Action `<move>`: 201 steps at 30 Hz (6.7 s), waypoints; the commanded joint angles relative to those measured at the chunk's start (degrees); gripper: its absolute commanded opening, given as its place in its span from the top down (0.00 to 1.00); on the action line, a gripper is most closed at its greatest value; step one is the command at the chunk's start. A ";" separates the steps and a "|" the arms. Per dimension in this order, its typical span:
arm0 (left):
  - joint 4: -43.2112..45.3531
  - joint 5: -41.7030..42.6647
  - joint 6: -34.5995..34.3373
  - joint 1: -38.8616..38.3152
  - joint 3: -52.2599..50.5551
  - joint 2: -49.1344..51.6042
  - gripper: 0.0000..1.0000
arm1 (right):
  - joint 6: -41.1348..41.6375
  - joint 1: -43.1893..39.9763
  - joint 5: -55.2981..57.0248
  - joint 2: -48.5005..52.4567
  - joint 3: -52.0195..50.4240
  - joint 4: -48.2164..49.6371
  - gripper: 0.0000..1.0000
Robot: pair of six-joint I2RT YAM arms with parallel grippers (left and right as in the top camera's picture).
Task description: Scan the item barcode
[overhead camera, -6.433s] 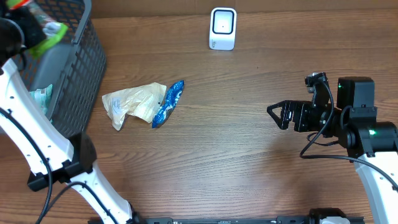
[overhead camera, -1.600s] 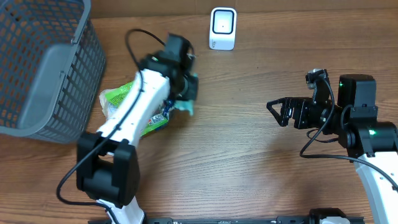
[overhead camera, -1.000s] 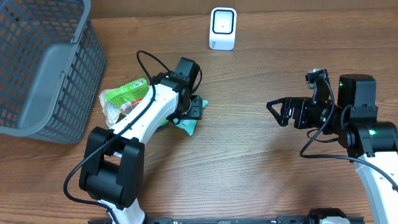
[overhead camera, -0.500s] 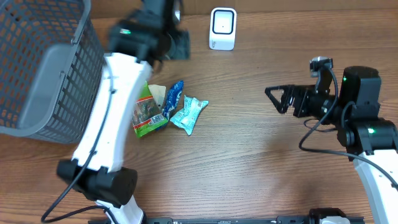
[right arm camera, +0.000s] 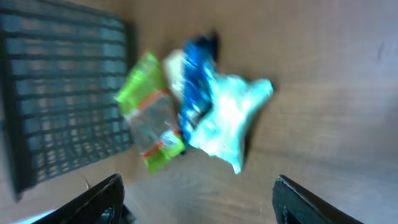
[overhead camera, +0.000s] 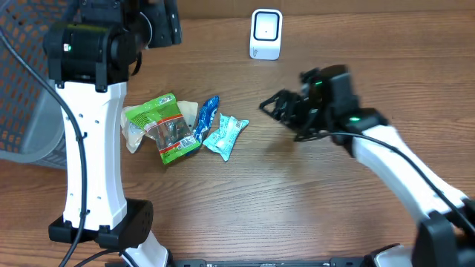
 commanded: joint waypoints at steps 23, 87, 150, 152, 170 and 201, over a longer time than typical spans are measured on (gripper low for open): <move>-2.10 0.22 1.29 0.66 -2.86 3.54 0.18 | 11.34 16.44 16.37 22.03 1.29 17.44 0.48; -4.83 6.93 1.18 0.02 -2.91 8.55 0.17 | -13.20 -0.72 2.43 17.05 13.66 -37.31 0.37; -5.22 6.80 2.62 -2.10 -2.91 8.90 0.16 | 9.38 -4.63 9.60 17.07 9.38 -26.53 0.28; -5.22 6.82 2.60 -2.12 -2.91 8.90 0.16 | 12.59 -2.97 10.29 17.07 7.74 -23.63 0.28; -6.05 6.82 2.60 -2.12 -2.91 8.90 0.16 | 13.42 -4.09 24.30 17.07 6.91 -15.28 0.27; -6.03 6.80 2.60 -2.10 -2.91 8.90 0.15 | -20.50 2.29 55.78 17.03 24.30 -26.73 0.88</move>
